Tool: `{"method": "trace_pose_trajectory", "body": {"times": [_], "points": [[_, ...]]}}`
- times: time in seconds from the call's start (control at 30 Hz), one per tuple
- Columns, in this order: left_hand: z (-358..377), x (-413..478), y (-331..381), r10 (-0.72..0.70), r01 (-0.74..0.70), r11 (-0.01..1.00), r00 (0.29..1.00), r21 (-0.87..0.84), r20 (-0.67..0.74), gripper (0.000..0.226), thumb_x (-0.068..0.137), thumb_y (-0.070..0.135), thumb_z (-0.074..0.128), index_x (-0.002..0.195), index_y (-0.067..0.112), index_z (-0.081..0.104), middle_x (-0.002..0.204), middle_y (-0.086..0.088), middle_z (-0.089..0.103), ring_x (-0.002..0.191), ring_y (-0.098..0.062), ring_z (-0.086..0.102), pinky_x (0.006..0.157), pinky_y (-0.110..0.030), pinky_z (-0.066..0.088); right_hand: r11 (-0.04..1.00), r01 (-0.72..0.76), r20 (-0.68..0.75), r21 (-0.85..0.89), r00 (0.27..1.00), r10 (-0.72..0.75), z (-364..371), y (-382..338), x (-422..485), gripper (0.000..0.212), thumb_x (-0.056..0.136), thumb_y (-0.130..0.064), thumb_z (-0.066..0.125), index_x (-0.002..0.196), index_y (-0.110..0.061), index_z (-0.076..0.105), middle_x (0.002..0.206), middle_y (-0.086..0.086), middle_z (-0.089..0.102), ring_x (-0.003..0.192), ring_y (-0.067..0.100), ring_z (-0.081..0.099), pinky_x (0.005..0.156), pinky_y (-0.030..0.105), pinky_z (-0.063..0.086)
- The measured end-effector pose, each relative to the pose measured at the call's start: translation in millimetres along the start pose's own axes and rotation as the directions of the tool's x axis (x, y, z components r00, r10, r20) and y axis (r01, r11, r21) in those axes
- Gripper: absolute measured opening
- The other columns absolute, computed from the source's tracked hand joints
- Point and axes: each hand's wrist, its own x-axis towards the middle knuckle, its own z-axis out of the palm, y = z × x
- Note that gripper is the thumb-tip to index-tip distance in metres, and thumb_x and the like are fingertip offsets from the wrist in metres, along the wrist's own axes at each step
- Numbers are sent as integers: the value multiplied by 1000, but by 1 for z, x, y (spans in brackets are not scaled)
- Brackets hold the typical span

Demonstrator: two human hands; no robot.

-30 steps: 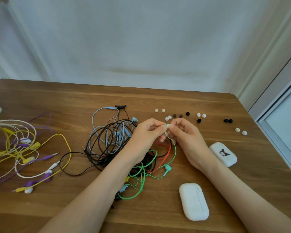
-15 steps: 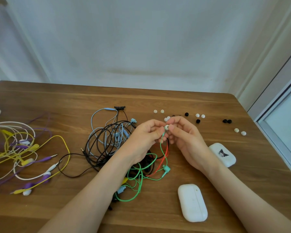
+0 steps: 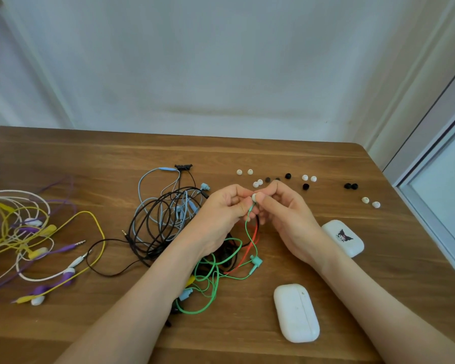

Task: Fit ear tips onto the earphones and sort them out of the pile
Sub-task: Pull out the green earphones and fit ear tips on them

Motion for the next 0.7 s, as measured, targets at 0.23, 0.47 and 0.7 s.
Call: {"method": "trace_pose_trajectory", "body": {"times": [0.23, 0.47, 0.7], "points": [[3, 0, 5, -56, 64, 991, 996, -117, 73, 15, 96, 14, 49, 93, 8, 63, 75, -1, 63, 69, -9, 59, 70, -21, 50, 1000, 27, -25, -12, 999, -27, -3, 1, 2, 16, 89, -23, 60, 93, -7, 61, 69, 6, 61, 64, 15, 58, 62, 24, 43], [-2, 2, 2, -72, 70, 991, 997, -113, -14, 3, 91, 7, 57, 89, 8, 59, 79, -4, 61, 72, -13, 54, 70, -21, 48, 995, -13, -72, -94, 997, 6, -9, 3, 3, 17, 88, -18, 57, 102, -12, 64, 80, 4, 66, 75, 16, 60, 66, 28, 43], [-4, 1, 2, -55, 51, 994, 998, -92, -37, 13, 75, 5, 68, 85, 6, 61, 79, -10, 66, 77, -20, 63, 82, -35, 54, 988, 33, 64, -151, 998, -24, -3, 1, -1, 18, 89, -17, 52, 99, -14, 67, 79, -5, 64, 74, 8, 55, 64, 20, 44]]}}
